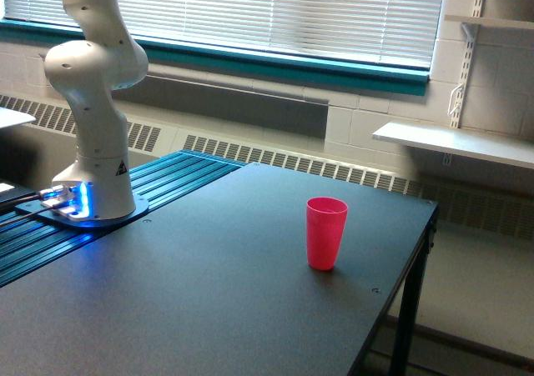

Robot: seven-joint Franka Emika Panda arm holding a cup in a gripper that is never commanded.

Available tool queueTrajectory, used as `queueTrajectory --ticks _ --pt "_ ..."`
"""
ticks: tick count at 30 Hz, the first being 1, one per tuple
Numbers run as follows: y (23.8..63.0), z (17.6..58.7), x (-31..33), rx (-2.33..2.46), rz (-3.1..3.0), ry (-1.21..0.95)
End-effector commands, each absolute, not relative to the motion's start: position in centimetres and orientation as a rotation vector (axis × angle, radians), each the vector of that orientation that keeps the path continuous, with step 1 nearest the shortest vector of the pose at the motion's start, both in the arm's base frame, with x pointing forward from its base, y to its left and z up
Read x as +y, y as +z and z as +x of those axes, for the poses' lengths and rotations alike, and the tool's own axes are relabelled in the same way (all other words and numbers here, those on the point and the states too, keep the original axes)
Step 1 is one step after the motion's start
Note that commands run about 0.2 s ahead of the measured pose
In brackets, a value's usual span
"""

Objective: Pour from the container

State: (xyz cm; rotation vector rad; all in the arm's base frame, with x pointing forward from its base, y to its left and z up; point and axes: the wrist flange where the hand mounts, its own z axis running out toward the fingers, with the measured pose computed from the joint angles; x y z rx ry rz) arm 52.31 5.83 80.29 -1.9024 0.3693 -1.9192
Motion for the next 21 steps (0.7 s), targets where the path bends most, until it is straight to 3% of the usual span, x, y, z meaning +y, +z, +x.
queueTrajectory --ticks 1,21 --pt "79.0 53.0 6.0 0.493 -1.969 -1.777" --pt "73.4 53.5 7.6 0.541 -2.330 -1.634"
